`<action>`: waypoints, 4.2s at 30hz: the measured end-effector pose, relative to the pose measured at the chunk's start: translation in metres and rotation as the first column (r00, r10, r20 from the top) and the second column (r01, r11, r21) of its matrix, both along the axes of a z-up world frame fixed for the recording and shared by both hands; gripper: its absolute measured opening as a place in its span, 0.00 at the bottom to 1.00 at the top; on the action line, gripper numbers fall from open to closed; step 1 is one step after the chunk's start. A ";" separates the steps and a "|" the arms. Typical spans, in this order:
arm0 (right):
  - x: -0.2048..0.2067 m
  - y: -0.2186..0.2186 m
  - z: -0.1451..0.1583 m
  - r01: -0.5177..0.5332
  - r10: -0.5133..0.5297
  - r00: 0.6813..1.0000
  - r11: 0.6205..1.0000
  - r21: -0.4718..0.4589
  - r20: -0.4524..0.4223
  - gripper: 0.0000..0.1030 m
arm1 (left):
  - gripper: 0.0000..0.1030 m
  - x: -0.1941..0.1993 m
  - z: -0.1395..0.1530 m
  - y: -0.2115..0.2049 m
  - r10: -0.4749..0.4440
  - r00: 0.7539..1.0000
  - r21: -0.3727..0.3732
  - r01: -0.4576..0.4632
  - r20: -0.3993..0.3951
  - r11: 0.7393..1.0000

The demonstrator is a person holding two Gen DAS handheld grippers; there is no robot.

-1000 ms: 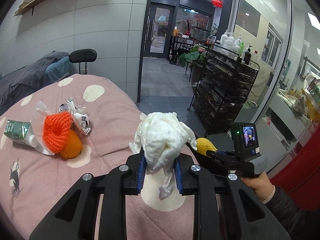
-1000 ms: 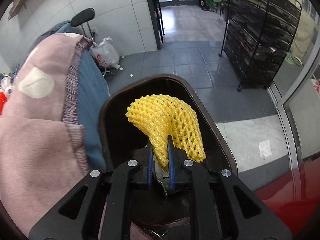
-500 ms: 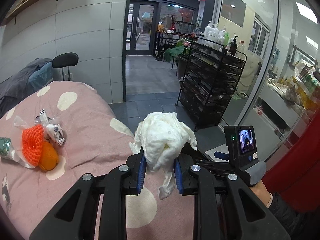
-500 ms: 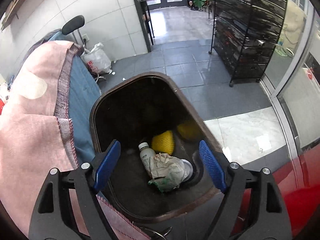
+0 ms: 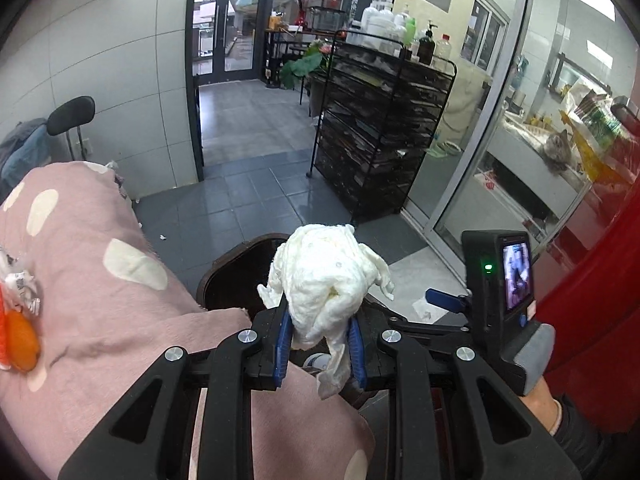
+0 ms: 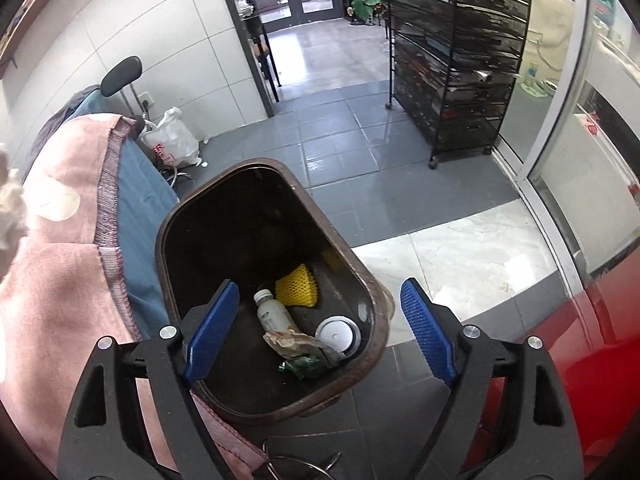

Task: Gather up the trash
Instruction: 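Lower the crumpled tissue into the bin and open the left tool, then move both tools back over the table toward the green carton and orange net, then grasp the green juice carton with the left tool while the right tool grasps the orange foam net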

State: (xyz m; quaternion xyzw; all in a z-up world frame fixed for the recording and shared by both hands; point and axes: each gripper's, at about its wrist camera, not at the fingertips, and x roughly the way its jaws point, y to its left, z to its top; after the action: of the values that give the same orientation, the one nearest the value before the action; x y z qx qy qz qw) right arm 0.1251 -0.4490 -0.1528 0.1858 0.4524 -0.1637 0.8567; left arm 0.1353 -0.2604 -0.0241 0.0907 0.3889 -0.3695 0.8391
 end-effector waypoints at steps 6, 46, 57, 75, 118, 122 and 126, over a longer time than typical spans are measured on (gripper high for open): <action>-0.006 -0.008 -0.003 0.023 -0.023 1.000 1.000 0.012 -0.005 0.80 | 0.23 0.006 -0.014 -0.016 -0.012 1.000 0.048 0.013 -0.016 0.999; 0.008 0.057 0.052 -0.136 0.138 0.985 0.990 -0.024 0.101 0.84 | 0.94 -0.017 0.016 0.083 0.202 0.973 -0.037 -0.199 0.113 0.979; 0.028 0.132 0.085 -0.325 0.331 0.931 0.944 -0.063 0.152 0.84 | 0.94 -0.012 0.019 0.168 0.395 0.913 -0.067 -0.390 0.104 0.918; 0.071 0.292 0.131 -0.662 0.673 0.718 0.739 -0.122 0.180 0.84 | 0.94 0.009 0.012 0.328 0.682 0.731 -0.069 -0.680 0.020 0.730; 0.103 0.330 0.140 -0.722 0.721 0.666 0.687 -0.078 0.191 0.11 | 0.89 0.130 0.010 0.383 0.791 0.579 -0.120 -0.815 -0.197 0.567; 0.099 0.327 0.136 -0.718 0.720 0.670 0.691 -0.087 0.182 0.11 | 0.89 0.151 0.008 0.387 0.799 0.545 -0.099 -0.837 -0.255 0.539; 0.094 0.326 0.138 -0.724 0.724 0.663 0.685 -0.084 0.192 0.11 | 0.86 0.174 -0.001 0.391 0.820 0.509 -0.033 -0.854 -0.261 0.519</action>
State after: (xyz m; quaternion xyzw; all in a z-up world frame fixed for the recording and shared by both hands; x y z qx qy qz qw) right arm 0.2189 -0.1225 -0.0153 0.0071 0.3960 0.2102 0.8939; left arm 0.3095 0.1309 -0.0255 -0.2155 0.4407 0.0461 0.8702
